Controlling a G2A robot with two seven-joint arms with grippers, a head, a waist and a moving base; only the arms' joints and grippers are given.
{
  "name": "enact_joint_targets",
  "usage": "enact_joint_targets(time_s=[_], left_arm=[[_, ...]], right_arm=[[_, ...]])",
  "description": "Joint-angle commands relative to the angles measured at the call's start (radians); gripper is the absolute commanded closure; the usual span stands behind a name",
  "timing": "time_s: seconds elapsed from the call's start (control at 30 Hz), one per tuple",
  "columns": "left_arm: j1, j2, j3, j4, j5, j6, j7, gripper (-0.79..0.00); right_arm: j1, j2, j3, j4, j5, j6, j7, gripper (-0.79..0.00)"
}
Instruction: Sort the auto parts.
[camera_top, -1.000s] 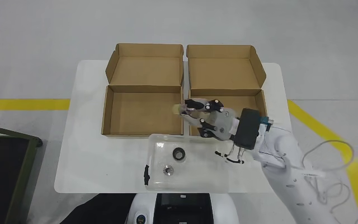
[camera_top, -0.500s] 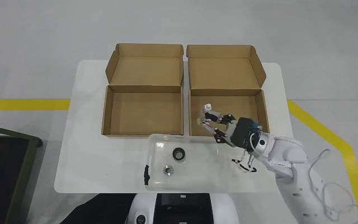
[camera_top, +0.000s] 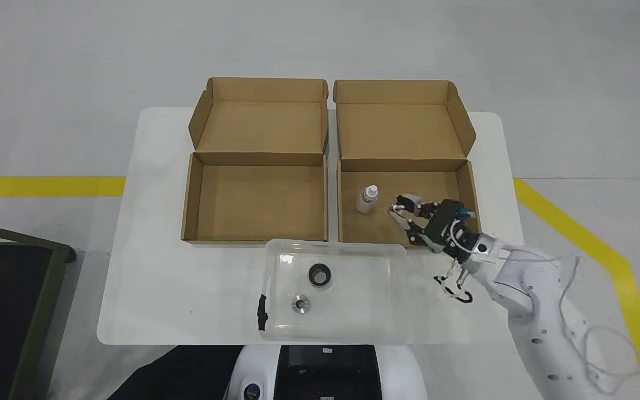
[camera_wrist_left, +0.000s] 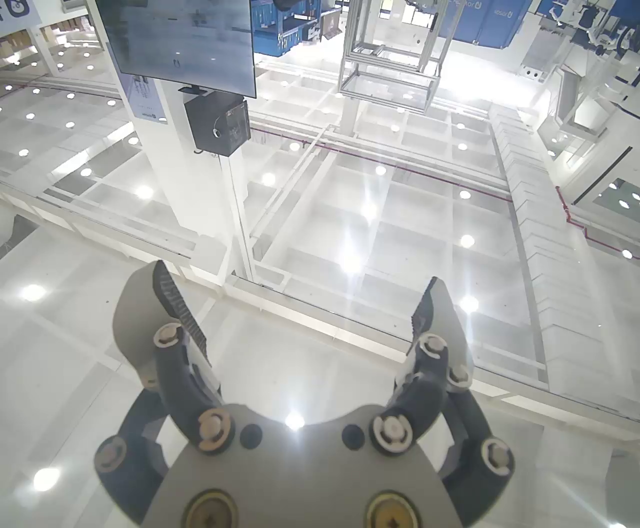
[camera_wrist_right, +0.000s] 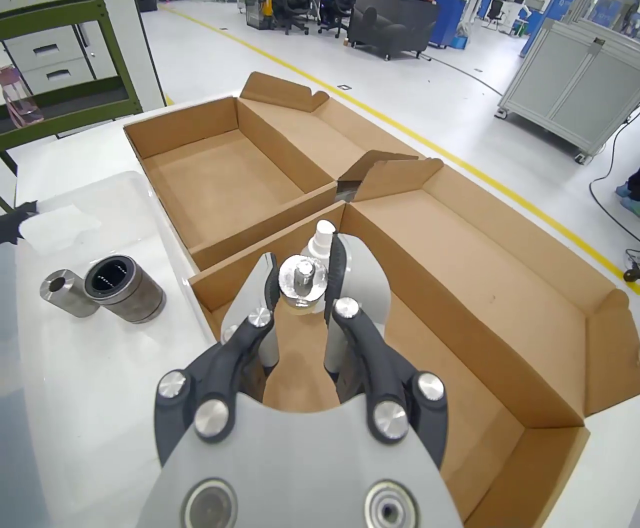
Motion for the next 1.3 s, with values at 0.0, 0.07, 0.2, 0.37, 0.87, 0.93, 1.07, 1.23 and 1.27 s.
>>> enact_joint_targets(time_s=[0.0,0.07,0.2,0.37,0.87,0.93,1.07,1.23,1.27], left_arm=[[0.0,0.0,0.0,0.0,0.0,0.0,0.0,-0.785],[0.0,0.0,0.0,0.0,0.0,0.0,0.0,-0.785],[0.0,0.0,0.0,0.0,0.0,0.0,0.0,-0.785],[0.0,0.0,0.0,0.0,0.0,0.0,0.0,-0.785],[0.0,0.0,0.0,0.0,0.0,0.0,0.0,-0.785],[0.0,0.0,0.0,0.0,0.0,0.0,0.0,-0.785],[0.0,0.0,0.0,0.0,0.0,0.0,0.0,-0.785],[0.0,0.0,0.0,0.0,0.0,0.0,0.0,-0.785],[0.0,0.0,0.0,0.0,0.0,0.0,0.0,-0.785]], right_arm=[[0.015,-0.001,-0.012,0.018,-0.012,0.01,0.014,0.0],[0.029,-0.002,-0.021,0.038,-0.021,0.029,0.028,0.0],[0.054,-0.003,-0.036,0.076,-0.028,0.054,0.061,0.0],[0.082,-0.006,-0.059,0.115,-0.028,0.065,0.089,0.0],[0.164,-0.019,-0.15,0.238,-0.017,0.098,0.139,0.0],[0.174,-0.021,-0.16,0.249,-0.019,0.103,0.142,0.0],[0.19,-0.024,-0.174,0.272,-0.022,0.109,0.148,0.0],[0.203,-0.025,-0.185,0.287,-0.025,0.112,0.158,-0.117],[0.204,-0.025,-0.186,0.289,-0.026,0.111,0.161,-0.145]])
